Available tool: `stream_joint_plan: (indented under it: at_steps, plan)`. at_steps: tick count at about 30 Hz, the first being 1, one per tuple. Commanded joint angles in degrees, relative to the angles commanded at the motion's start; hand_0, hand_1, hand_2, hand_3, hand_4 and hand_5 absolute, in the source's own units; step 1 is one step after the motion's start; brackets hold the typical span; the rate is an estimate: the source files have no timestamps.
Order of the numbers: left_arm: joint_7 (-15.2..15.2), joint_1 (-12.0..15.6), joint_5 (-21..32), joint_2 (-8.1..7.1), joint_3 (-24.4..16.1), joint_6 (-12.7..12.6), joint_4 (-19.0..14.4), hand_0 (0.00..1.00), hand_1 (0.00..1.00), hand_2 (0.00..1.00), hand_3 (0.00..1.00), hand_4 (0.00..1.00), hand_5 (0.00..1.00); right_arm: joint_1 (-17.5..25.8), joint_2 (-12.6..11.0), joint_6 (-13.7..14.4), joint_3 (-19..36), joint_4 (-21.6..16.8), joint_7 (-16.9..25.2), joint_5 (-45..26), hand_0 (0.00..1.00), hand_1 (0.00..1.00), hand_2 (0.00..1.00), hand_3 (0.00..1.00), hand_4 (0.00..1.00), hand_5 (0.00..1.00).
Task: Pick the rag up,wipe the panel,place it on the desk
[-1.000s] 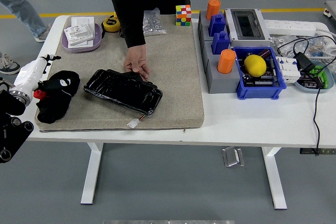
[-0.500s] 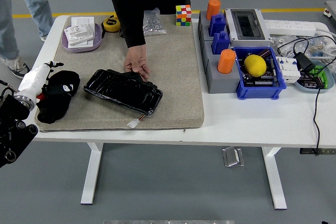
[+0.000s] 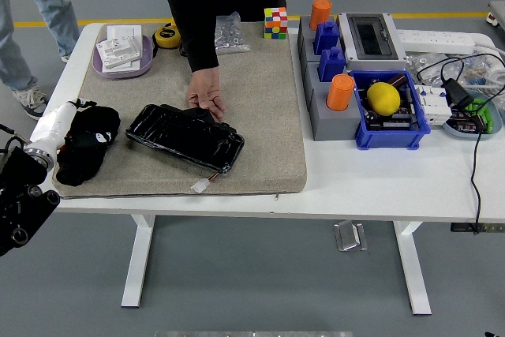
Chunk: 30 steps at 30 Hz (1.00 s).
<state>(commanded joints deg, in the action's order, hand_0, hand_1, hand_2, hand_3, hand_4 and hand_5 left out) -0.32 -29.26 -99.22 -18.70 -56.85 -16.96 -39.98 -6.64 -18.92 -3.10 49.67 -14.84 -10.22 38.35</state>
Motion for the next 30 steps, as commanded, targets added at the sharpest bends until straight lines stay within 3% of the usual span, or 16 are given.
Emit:
stream_joint_plan:
  at_steps: [1, 2, 7, 8, 13, 14, 19, 20, 26, 27, 30]
  plan:
    - [0.0, 0.1, 0.0, 0.02, 0.0, -0.1, 0.0, 0.518, 0.780, 0.864, 0.773, 0.882, 0.392, 0.0, 0.0, 0.0, 0.0, 0.0, 0.0, 0.0, 0.720, 0.618, 0.666, 0.580, 0.964, 0.535]
    - [0.0, 0.1, 0.0, 0.03, 0.0, -0.1, -0.1, 0.422, 0.663, 0.837, 0.673, 0.757, 0.250, 0.0, 0.0, 0.1, 0.1, -0.1, 0.0, 0.1, 0.720, 0.617, 0.666, 0.580, 0.964, 0.536]
    - [0.6, 0.2, 0.0, 0.02, 0.3, -0.6, 0.0, 0.422, 0.663, 0.837, 0.673, 0.757, 0.250, 0.1, 0.0, 0.2, 0.6, -0.2, 0.1, 0.5, 0.720, 0.617, 0.666, 0.580, 0.964, 0.536]
    - [0.8, 0.2, -0.1, -0.01, 0.3, -0.7, 0.1, 0.384, 0.533, 0.817, 0.642, 0.716, 0.230, 0.1, 0.0, 0.2, 0.6, -0.2, 0.1, 0.5, 0.720, 0.618, 0.666, 0.580, 0.963, 0.535]
    - [1.0, 0.3, 0.3, -0.06, 0.6, -1.2, 0.4, 0.384, 0.533, 0.817, 0.642, 0.716, 0.230, 0.2, -0.1, 0.2, 0.8, -0.2, 0.1, 0.6, 0.720, 0.618, 0.666, 0.580, 0.963, 0.535]
    - [1.0, 0.3, 0.3, -0.05, 0.6, -1.2, 0.4, 0.374, 0.419, 0.806, 0.606, 0.691, 0.212, 0.2, -0.1, 0.2, 0.8, -0.2, 0.1, 0.6, 0.720, 0.618, 0.666, 0.580, 0.963, 0.534]
    - [1.2, 0.4, 0.3, 0.12, 0.8, -1.8, 0.8, 0.374, 0.419, 0.806, 0.606, 0.691, 0.212, 0.2, -0.2, 0.3, 1.0, -0.2, 0.0, 0.8, 0.720, 0.618, 0.666, 0.580, 0.963, 0.534]
    - [1.2, 0.3, 0.3, 0.18, 0.9, -2.0, 0.9, 0.359, 0.392, 0.799, 0.752, 0.678, 0.205, 0.2, -0.2, 0.3, 1.2, -0.2, 0.0, 0.9, 0.720, 0.618, 0.666, 0.580, 0.963, 0.534]
    - [1.5, 0.3, -0.2, 0.35, 1.2, -2.6, 1.1, 0.359, 0.392, 0.799, 0.752, 0.678, 0.205, 0.3, -0.2, 0.5, 2.3, -0.2, 0.1, 1.5, 0.720, 0.618, 0.666, 0.580, 0.963, 0.535]
    - [1.4, 0.3, -0.3, 0.36, 1.3, -2.7, 1.2, 0.310, 0.308, 0.696, 0.556, 0.529, 0.060, 0.3, -0.2, 0.5, 2.4, -0.2, 0.1, 1.5, 0.720, 0.618, 0.666, 0.580, 0.963, 0.535]
    - [1.4, 0.2, -0.1, 0.50, 1.3, -3.2, 1.3, 0.310, 0.308, 0.696, 0.556, 0.529, 0.060, 0.2, -0.3, 0.5, 2.5, -0.2, 0.1, 1.5, 0.720, 0.618, 0.666, 0.580, 0.963, 0.535]
